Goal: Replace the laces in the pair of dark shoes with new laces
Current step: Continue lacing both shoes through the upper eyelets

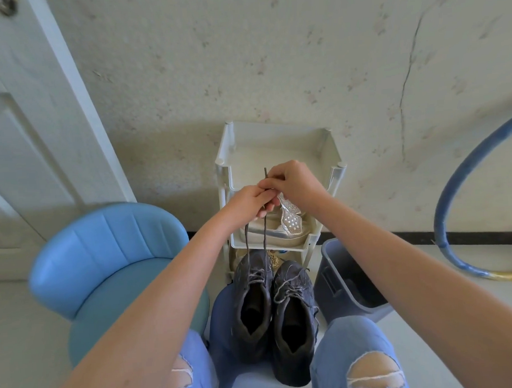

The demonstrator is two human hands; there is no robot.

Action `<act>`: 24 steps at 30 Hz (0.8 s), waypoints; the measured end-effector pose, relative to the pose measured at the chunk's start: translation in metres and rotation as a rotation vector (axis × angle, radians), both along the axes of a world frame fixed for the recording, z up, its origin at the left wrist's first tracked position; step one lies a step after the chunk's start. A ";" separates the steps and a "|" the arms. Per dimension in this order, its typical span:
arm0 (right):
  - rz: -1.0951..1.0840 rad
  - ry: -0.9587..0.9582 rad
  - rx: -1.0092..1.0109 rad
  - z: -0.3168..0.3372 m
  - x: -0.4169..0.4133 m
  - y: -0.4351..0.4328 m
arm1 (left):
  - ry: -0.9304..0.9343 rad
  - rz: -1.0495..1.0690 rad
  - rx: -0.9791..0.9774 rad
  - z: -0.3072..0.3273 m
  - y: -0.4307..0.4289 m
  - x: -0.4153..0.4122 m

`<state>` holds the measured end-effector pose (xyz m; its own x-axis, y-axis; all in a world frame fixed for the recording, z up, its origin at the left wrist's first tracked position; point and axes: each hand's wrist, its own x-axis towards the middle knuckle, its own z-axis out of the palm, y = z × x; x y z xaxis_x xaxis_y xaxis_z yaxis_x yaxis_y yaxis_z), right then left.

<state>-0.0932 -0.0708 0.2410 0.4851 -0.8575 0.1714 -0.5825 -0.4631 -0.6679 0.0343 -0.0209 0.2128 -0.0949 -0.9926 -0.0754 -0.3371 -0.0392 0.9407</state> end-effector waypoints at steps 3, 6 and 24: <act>-0.002 0.029 -0.056 0.001 0.000 -0.001 | -0.058 -0.007 -0.015 0.005 -0.002 -0.001; 0.002 0.061 -0.112 0.001 -0.002 -0.002 | -0.038 0.047 -0.025 0.002 -0.001 0.002; 0.004 -0.455 0.194 -0.019 -0.010 -0.003 | 0.394 0.345 -0.071 -0.013 0.007 -0.005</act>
